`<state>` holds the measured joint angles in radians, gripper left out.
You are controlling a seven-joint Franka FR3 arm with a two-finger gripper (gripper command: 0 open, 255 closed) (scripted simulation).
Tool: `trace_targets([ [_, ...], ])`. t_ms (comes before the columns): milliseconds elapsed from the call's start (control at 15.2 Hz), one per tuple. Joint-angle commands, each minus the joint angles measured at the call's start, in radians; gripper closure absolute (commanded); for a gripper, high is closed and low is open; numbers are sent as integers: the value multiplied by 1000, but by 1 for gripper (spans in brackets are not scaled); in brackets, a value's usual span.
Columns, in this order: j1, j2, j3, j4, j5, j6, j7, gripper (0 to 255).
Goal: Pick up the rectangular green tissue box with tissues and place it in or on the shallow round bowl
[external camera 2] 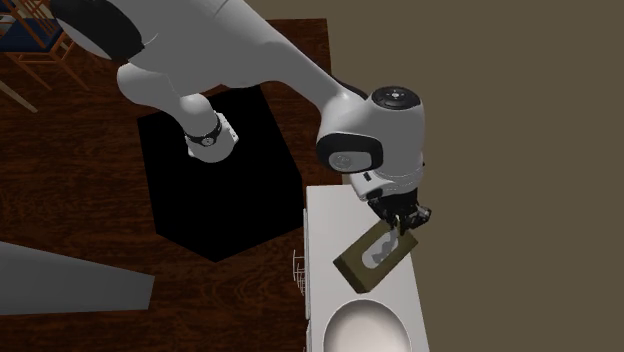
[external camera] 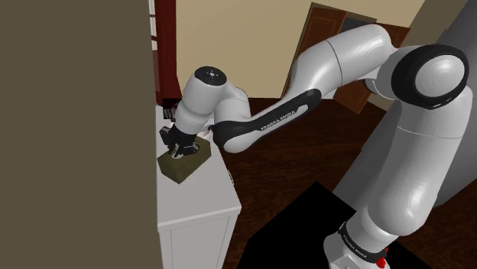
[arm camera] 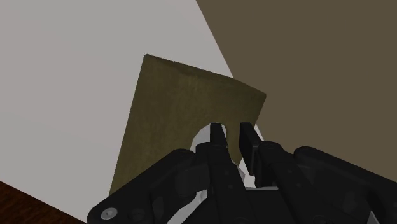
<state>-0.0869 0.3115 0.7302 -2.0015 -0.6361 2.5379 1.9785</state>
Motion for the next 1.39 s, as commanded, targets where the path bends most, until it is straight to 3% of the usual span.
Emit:
trace_targets([
  [0, -10, -15, 13, 4, 25, -15, -19, 255],
  [1320, -80, -150, 101, 123, 247, -207, -199, 255],
])
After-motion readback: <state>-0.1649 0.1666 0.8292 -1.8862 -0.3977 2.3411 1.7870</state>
